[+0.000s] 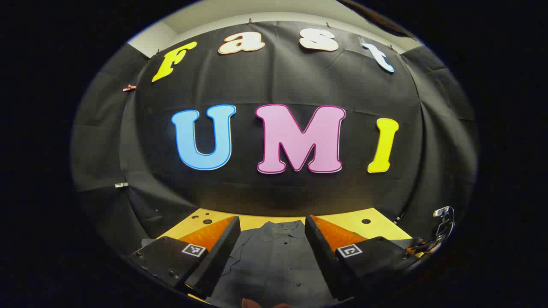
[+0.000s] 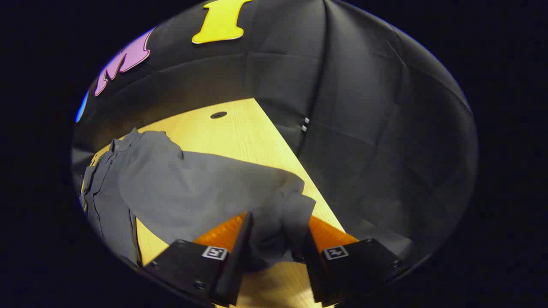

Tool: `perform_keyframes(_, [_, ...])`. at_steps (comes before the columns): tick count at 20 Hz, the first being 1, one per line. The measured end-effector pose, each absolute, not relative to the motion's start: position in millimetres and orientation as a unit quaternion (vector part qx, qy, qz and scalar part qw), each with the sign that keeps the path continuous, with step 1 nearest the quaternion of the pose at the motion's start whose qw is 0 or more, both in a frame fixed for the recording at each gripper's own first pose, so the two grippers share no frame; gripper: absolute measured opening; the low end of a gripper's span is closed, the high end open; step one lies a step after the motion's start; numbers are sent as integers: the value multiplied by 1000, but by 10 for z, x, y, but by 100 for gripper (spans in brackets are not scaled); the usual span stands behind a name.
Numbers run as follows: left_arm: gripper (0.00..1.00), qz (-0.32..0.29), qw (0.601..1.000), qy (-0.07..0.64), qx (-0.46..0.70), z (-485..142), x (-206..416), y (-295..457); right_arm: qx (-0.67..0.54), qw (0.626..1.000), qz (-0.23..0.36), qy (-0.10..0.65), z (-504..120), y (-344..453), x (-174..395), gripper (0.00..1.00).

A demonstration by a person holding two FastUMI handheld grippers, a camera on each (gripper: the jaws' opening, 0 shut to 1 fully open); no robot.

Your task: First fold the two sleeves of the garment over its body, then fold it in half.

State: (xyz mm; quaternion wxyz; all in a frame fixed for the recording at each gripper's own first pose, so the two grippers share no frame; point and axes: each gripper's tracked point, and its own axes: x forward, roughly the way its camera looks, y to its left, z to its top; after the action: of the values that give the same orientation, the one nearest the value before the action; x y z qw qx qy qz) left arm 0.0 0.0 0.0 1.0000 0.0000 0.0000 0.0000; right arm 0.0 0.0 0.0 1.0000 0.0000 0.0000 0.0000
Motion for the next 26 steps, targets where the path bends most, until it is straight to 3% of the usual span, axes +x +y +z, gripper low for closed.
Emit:
perform_keyframes(2, [96,5,1000,3,-10,-29,-24,76,5,1000,-7,0,49,-11,-24,10])
perform_keyframes(4, [96,0,1000,2,-10,-37,-9,167,5,999,-14,-28,225,37,-153,5])
perform_keyframes(10, [96,-26,1000,-9,-6,-25,138,674,-4,993,-42,-114,636,179,-924,5])
perform_keyframes(17, [96,-57,998,-29,-4,-5,212,1353,-27,977,-70,-201,993,888,-1966,5])
perform_keyframes(23, [95,-63,997,-31,-26,-77,175,1957,-50,960,-25,-275,1459,2046,-2675,5])
perform_keyframes(24, [92,-61,997,-30,-28,-92,165,2063,-58,957,-15,-284,1519,2263,-2751,5])
perform_keyframes(26, [95,-54,998,-30,-32,-133,148,2266,-73,952,1,-297,1636,2606,-2843,5])
